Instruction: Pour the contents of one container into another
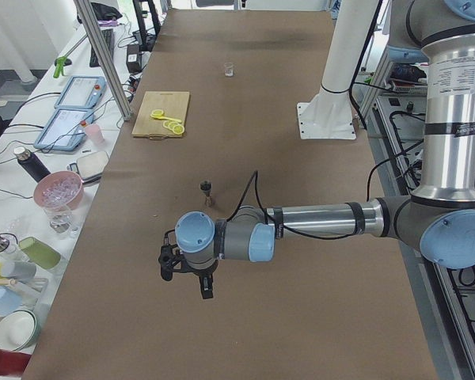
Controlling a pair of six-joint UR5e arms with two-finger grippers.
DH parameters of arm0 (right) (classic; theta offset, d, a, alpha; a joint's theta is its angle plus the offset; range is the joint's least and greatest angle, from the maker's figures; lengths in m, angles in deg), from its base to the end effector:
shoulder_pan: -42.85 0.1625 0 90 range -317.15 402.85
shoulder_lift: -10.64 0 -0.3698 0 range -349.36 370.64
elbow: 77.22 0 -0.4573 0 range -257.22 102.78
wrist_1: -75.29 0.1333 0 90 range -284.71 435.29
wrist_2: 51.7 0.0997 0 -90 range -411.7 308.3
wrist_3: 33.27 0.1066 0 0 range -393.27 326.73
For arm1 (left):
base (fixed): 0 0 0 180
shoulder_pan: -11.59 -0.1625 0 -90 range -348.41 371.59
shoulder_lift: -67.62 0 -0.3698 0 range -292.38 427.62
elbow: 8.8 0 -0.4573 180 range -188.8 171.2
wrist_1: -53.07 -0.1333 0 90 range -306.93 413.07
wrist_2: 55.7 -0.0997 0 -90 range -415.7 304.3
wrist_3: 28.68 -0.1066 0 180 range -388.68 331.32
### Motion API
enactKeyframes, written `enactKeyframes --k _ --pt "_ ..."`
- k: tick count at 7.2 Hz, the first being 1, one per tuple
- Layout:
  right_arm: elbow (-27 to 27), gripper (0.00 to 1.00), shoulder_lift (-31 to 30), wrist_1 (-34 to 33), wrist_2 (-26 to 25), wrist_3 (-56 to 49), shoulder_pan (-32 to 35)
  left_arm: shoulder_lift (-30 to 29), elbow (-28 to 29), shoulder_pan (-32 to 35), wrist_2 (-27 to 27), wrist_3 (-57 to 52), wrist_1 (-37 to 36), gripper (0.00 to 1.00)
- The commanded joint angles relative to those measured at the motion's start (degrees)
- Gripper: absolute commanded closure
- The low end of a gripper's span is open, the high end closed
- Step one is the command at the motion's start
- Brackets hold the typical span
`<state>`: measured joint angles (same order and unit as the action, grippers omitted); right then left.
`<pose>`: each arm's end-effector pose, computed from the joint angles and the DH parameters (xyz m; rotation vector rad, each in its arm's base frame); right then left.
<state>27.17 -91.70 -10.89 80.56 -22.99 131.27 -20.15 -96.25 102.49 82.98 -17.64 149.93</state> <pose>0.0482 -0.4867 0.5757 0.0211 -0.7434 0.1070 -0.0618 -0.5426 0.6368 -0.0412 0.8505 -0.1802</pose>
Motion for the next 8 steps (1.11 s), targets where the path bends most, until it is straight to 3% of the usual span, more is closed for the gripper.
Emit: enactKeyframes --k 1,2,5,8 --pt "0.8 0.00 0.3 -0.1 0.5 -0.3 -0.2 -0.5 -0.2 0.0 0.1 0.2 -0.1 0.01" --pt "2.9 0.00 0.0 -0.1 0.5 -0.5 -0.1 -1.3 -0.3 -0.1 0.1 0.3 -1.5 0.01" --pt "1.7 0.00 0.0 3.1 2.8 -1.2 -0.3 -3.5 -0.3 -0.4 0.1 0.3 -4.6 0.01" --pt "-1.6 0.00 0.6 11.3 7.9 -1.1 -0.8 -2.6 -7.8 -0.8 0.8 16.8 -5.1 0.01"
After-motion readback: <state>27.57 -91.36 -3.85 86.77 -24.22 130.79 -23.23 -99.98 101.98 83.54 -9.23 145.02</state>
